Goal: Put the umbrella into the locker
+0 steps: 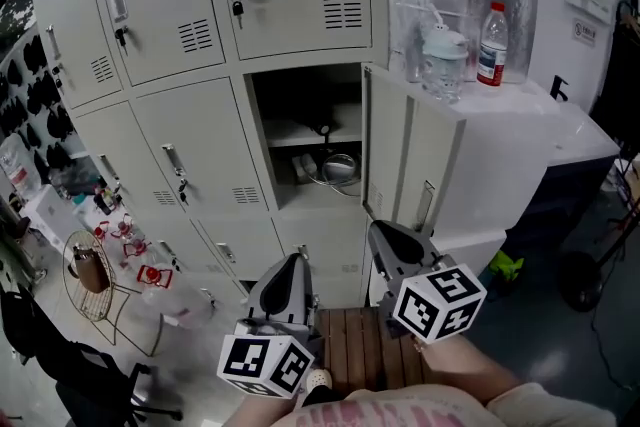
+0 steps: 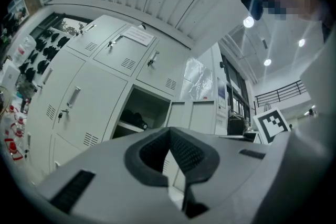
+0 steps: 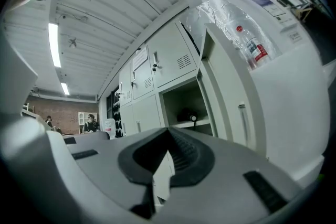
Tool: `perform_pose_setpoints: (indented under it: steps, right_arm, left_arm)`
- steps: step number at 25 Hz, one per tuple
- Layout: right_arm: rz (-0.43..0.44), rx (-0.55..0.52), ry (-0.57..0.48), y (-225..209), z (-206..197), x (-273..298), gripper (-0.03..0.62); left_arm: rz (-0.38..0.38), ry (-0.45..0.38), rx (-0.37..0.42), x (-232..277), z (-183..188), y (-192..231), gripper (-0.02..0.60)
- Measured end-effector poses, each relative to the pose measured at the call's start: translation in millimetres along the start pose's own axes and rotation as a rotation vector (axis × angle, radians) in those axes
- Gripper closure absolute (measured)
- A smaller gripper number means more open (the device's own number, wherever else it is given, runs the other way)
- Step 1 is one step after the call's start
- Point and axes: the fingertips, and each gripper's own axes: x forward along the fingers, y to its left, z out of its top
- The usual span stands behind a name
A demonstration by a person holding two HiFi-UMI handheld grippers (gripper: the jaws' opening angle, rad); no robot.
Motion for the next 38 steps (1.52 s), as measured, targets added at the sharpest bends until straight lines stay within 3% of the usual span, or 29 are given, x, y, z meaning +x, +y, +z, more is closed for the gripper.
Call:
perform_pose_setpoints:
  steps: [8, 13, 26, 38]
  right_arm:
    - [-0.025, 0.007, 0.024, -1, -12, -26, 0.597]
    - [-0.013, 0.071, 0.000, 1, -14, -41, 0.595]
    - [-0.009, 0.010, 0.073, 15, -49, -56, 0.596]
    - [-0.022, -0.017, 0.080, 11, -45, -55, 0.597]
  left_arm:
    - [-0.004, 0.008, -0.007, -18, -8, -16, 0.580]
    - [0.001, 0.005, -0.008, -31, -10, -22, 0.580]
    - [0.029, 0.046, -0.039, -59, -35, -18, 0.580]
    - [0.003, 0.037, -0.046, -49, -32, -21, 0.580]
